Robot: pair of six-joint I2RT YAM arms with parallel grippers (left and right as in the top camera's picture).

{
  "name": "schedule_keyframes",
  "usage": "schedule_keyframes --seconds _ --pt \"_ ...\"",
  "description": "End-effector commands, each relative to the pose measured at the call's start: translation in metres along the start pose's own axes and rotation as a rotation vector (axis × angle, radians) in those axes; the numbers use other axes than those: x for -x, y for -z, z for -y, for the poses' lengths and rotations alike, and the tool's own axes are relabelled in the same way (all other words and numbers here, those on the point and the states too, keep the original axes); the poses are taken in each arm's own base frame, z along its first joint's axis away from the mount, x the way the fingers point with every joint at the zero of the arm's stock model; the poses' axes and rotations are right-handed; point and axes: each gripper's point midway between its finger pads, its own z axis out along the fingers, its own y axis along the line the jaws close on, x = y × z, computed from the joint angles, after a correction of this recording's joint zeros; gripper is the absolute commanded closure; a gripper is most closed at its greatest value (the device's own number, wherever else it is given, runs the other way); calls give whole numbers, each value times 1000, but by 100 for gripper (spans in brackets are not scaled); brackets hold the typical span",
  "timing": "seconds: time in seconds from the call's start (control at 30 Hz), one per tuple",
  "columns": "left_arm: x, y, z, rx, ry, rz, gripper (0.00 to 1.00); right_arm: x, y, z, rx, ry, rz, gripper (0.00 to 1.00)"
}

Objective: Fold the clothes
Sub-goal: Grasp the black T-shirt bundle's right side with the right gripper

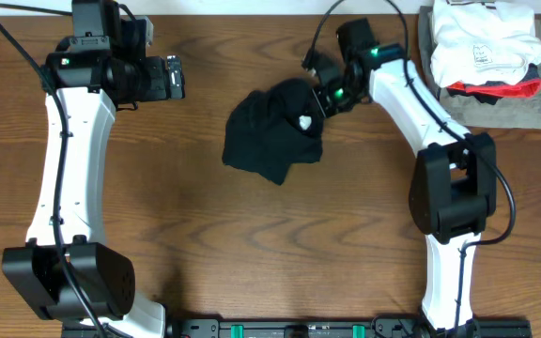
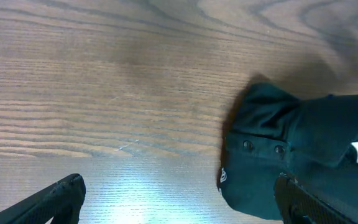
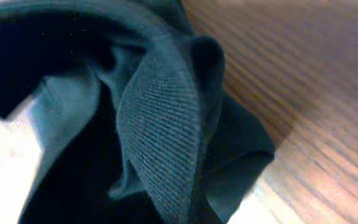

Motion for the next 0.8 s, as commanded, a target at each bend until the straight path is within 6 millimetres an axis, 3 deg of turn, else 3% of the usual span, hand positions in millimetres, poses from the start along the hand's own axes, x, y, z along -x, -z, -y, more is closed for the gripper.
schedule_keyframes --seconds 0.0,0.13,0.33,0.53,0.67,0.77 --pt "-3 -5 -5 16 -3 -12 2 23 30 -6 -2 -26 56 99" --pt "-3 -5 -5 16 -3 -13 2 24 54 -1 -10 -131 53 99" --pt "-2 -5 -5 16 -4 -12 2 -5 65 44 -65 -309 2 99" --pt "-2 -5 -5 16 -4 -12 2 -50 30 77 -74 -412 -106 99" --pt "-2 -5 -5 16 -4 -12 2 -76 1 85 -45 -464 -173 97" --pt "-2 -5 -5 16 -13 -12 2 -85 -12 90 -41 -491 -191 69"
